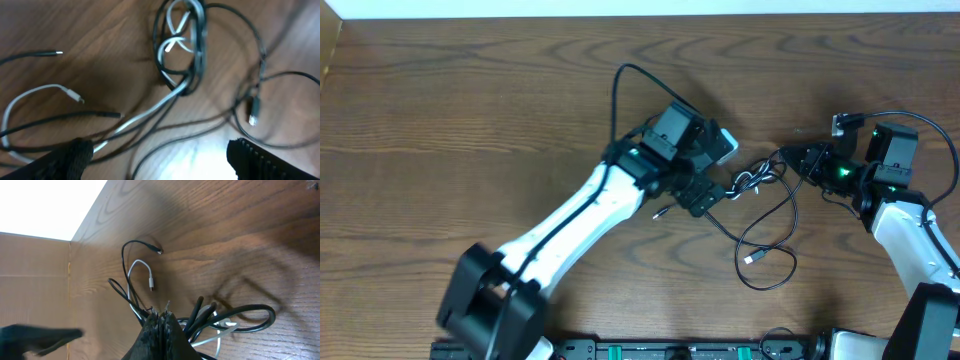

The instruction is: Untangle cables

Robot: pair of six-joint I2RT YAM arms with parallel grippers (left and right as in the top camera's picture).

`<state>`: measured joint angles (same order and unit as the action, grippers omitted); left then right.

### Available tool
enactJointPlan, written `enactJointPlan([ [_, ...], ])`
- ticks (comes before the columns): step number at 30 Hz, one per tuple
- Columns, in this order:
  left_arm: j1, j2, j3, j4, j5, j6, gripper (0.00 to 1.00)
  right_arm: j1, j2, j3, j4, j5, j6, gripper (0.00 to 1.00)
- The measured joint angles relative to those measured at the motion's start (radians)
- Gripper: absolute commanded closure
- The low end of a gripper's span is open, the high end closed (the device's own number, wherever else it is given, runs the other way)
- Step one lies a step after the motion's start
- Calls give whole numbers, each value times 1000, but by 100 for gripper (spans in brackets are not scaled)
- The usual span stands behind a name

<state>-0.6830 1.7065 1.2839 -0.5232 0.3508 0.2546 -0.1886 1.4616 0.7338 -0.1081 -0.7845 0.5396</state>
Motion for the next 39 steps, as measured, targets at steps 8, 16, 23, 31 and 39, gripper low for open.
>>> enactJointPlan([
  [8, -80, 202, -3, 138, -43, -49, 23, 0, 0, 0, 0, 0, 1, 99],
  [16, -127, 211, -6, 190, -43, -49, 26, 0, 0, 0, 0, 0, 1, 99],
  [23, -145, 211, -6, 236, -44, -58, 50, 0, 0, 0, 0, 0, 1, 99],
  [31, -145, 211, -6, 244, -47, -65, 64, 0, 0, 0, 0, 0, 1, 99],
  [39, -145, 218, -6, 252, -47, -65, 78, 0, 0, 0, 0, 0, 1, 99],
])
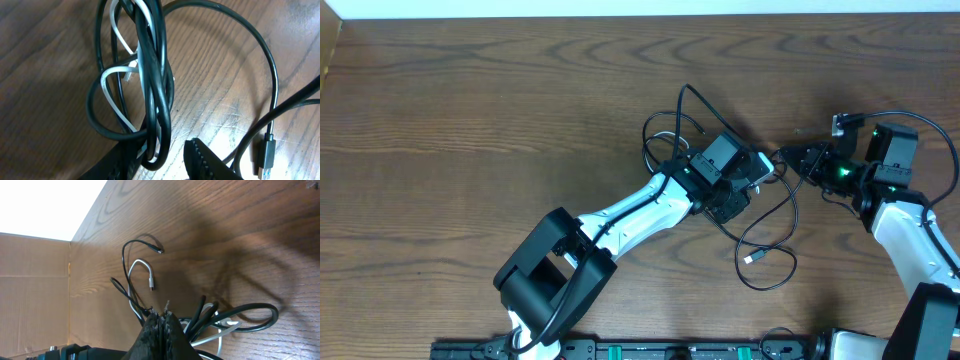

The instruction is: Untangle cables

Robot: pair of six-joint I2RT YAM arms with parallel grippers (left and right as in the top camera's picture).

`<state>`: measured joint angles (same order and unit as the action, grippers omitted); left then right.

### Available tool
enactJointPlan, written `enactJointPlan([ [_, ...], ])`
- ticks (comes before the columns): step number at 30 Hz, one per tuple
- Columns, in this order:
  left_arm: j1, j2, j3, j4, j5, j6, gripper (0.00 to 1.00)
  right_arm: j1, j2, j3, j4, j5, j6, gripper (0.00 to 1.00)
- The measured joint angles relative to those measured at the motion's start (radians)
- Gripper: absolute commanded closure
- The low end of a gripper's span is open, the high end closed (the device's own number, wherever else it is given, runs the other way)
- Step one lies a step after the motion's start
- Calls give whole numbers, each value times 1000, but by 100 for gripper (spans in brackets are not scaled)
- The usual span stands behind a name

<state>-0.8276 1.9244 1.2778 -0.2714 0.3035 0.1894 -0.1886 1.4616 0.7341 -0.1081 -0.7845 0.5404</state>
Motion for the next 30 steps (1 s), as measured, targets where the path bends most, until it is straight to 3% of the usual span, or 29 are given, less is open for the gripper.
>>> enactJointPlan([
  [1, 0, 0, 0, 0, 0, 0, 90, 0, 0, 0, 0, 0, 0, 99],
  [2, 0, 0, 0, 1, -1, -4, 92, 0, 0, 0, 0, 0, 0, 99],
  [9, 0, 0, 0, 5, -3, -2, 92, 0, 0, 0, 0, 0, 0, 99],
  [11, 0, 0, 0, 6, -3, -2, 92, 0, 0, 0, 0, 0, 0, 92],
  [12, 0, 0, 0, 6, -3, -2, 92, 0, 0, 0, 0, 0, 0, 82],
  [13, 0, 0, 0, 6, -3, -2, 92, 0, 0, 0, 0, 0, 2, 62],
  [14, 0, 0, 0, 6, -3, -2, 93, 0, 0, 0, 0, -1, 5, 35],
  [15, 0, 0, 0, 7, -3, -2, 93, 0, 0, 0, 0, -1, 5, 19],
  [17, 0, 0, 0, 13, -3, -3, 93, 0, 0, 0, 0, -1, 6, 1],
  [24, 9, -40, 0, 17, -3, -10, 93, 0, 0, 0, 0, -1, 4, 1],
  [30, 68, -235, -2, 18, -3, -63, 92, 0, 0, 0, 50, -53, 4, 1],
])
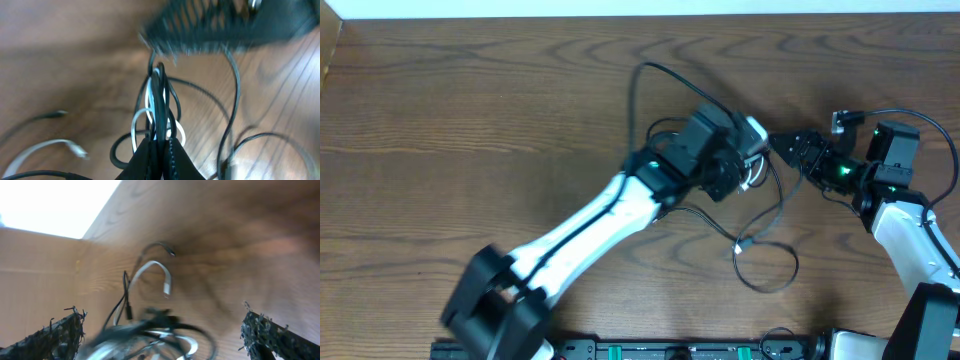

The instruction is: Untangle cables

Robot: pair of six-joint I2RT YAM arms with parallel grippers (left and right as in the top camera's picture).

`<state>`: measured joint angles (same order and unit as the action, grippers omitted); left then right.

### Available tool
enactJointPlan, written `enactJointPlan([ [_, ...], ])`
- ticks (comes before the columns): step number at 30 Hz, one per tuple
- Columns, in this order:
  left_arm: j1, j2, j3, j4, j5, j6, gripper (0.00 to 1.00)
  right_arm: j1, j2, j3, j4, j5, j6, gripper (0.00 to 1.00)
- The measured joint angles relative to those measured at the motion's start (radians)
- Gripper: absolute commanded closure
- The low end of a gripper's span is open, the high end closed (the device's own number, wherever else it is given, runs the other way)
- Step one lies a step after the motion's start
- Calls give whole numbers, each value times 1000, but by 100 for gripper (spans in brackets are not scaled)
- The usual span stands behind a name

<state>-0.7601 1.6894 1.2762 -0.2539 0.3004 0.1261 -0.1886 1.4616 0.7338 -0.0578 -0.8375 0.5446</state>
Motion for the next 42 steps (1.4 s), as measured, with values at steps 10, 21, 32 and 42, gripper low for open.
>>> enactJointPlan([
  [10, 60, -214, 0, 0, -7, -49, 92, 0, 1, 0, 188, -259, 27, 1],
  [21, 65, -239, -1, -17, -100, -71, 93, 20, 2, -1, 456, -454, 272, 1],
  [32, 54, -239, -1, 5, -124, -148, 92, 188, 2, -1, 527, -278, 406, 1],
  [42, -12, -239, -2, 116, -86, -198, 93, 266, 2, 0, 468, -82, 411, 5],
])
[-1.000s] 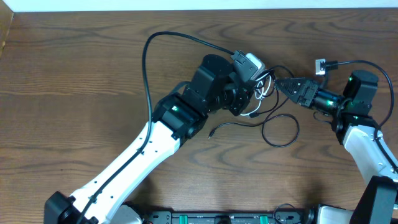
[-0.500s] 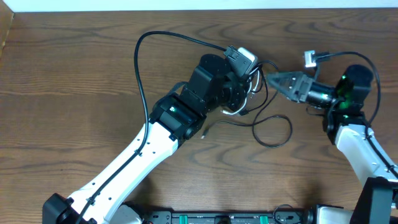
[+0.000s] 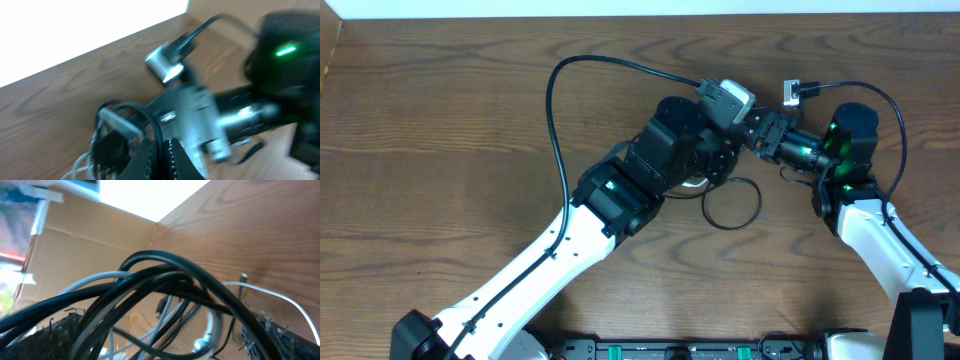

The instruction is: Untangle cables

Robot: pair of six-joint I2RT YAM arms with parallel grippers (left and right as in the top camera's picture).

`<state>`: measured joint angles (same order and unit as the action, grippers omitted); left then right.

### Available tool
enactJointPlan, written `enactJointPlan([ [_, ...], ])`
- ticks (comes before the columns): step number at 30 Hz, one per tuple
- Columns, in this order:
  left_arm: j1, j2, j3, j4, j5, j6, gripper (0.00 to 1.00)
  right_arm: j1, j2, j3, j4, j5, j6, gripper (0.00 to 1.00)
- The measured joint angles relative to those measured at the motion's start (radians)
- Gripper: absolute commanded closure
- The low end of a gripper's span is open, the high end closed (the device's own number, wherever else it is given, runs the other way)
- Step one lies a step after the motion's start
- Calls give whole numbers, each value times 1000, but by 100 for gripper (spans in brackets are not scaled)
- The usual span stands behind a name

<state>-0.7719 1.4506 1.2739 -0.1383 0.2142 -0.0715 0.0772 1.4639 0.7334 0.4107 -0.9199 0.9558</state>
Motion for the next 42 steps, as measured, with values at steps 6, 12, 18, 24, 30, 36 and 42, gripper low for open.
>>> enactJointPlan([
  [6, -2, 0, 0, 14, 77, -8, 92, 0, 1, 0, -112, 90, -31, 44],
  [12, -2, 0, 0, -38, 11, -10, 93, -3, 1, 0, -138, 137, -65, 80],
  [18, -2, 0, 0, -66, -67, -11, 92, -11, 1, 0, -163, 156, -87, 99],
  [24, -2, 0, 0, -117, -121, -11, 92, -22, 1, 0, -167, 154, -91, 99],
  [30, -3, 0, 0, -213, -235, -10, 85, -43, 1, 0, -216, 151, -106, 99],
  [36, -3, 27, 0, -352, -280, -11, 85, -54, 1, 0, -220, 150, -109, 99],
  [42, -3, 169, 0, -376, -291, -11, 85, -54, 1, 0, -219, 150, -114, 51],
])
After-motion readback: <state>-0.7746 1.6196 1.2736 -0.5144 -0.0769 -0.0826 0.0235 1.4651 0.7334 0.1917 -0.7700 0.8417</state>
